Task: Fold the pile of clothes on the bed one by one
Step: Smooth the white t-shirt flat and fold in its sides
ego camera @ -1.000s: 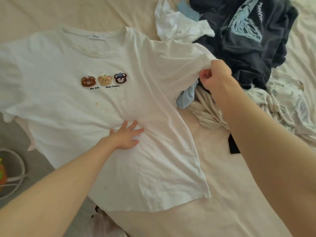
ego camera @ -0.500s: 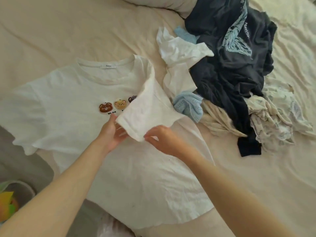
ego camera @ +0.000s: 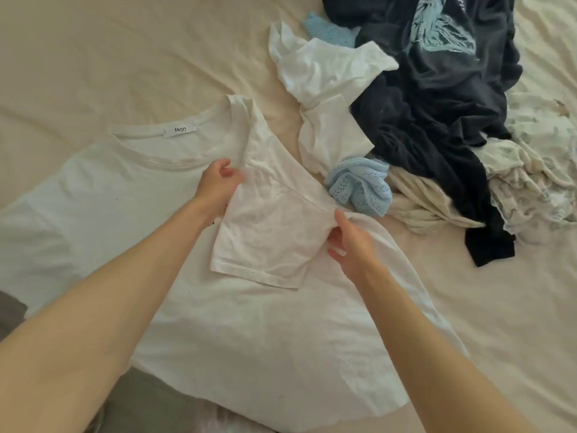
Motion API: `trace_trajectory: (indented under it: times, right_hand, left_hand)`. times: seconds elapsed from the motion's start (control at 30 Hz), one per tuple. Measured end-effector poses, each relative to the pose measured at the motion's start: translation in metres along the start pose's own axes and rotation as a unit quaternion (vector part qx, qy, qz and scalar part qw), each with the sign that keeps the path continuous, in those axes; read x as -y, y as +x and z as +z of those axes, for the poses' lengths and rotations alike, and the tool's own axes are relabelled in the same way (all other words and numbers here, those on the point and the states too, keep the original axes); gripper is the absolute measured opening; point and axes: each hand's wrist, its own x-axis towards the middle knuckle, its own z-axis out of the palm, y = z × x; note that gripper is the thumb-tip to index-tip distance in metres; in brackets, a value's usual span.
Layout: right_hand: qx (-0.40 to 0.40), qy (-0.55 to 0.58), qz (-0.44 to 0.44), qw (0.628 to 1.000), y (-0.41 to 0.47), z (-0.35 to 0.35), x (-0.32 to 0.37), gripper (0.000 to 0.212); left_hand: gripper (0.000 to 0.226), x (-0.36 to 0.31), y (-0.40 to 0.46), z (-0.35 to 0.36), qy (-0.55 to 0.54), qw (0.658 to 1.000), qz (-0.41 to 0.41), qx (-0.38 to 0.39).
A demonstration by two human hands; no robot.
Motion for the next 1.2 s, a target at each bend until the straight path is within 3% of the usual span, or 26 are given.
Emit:
trace_trajectory:
  times: [0.07, 0.2, 0.23, 0.37, 0.57, 0.7, 0.8, 0.9, 1.0, 1.1, 1.2]
  right_hand:
    - [0.042, 0.042, 0.030, 0.998, 0.005, 0.005, 0.002, 0.027]
    - [0.039, 0.181, 0.032, 0.982, 0.010, 0.010, 0.010, 0.016]
    - [0.037, 0.228, 0.025, 0.973, 0.010, 0.009, 0.015, 0.007]
    - [0.042, 0.315, -0.036, 0.947, 0.015, 0.001, 0.036, 0.014]
    - [0.050, 0.334, -0.068, 0.939, 0.034, -0.009, 0.051, 0.019]
    - [0.071, 0.308, -0.089, 0.944, 0.044, -0.010, 0.047, 0.018]
    - [0.077, 0.292, -0.104, 0.948, 0.042, -0.003, 0.043, 0.043]
    - [0.056, 0.251, -0.107, 0.960, 0.042, 0.001, 0.042, 0.031]
    - [0.027, 0.263, -0.086, 0.961, 0.044, 0.002, 0.054, 0.020]
    - [0.038, 0.279, -0.086, 0.956, 0.044, 0.002, 0.060, 0.018]
    - [0.065, 0.229, -0.115, 0.964, 0.039, 0.000, 0.045, 0.016]
  left_hand:
    - [0.053, -0.008, 0.014, 0.005, -0.047, 0.997, -0.036, 0.040]
    - [0.023, -0.022, 0.029, 0.006, -0.018, 0.985, -0.097, 0.142]
    - [0.022, -0.028, 0.032, 0.006, -0.025, 0.984, -0.095, 0.151]
    - [0.013, -0.060, 0.047, 0.012, -0.149, 0.972, -0.048, 0.173]
    - [0.011, -0.101, 0.064, 0.051, -0.153, 0.975, 0.040, 0.156]
    - [0.014, -0.092, 0.073, 0.067, -0.101, 0.982, 0.042, 0.155]
    - [0.028, -0.078, 0.073, 0.067, -0.060, 0.987, 0.022, 0.146]
    - [0.021, -0.066, 0.069, 0.065, -0.007, 0.988, 0.016, 0.153]
    - [0.017, -0.066, 0.071, 0.064, -0.032, 0.990, 0.026, 0.132]
    - [0.012, -0.075, 0.073, 0.065, -0.059, 0.991, 0.052, 0.110]
    - [0.020, -0.069, 0.067, 0.061, -0.010, 0.993, 0.043, 0.109]
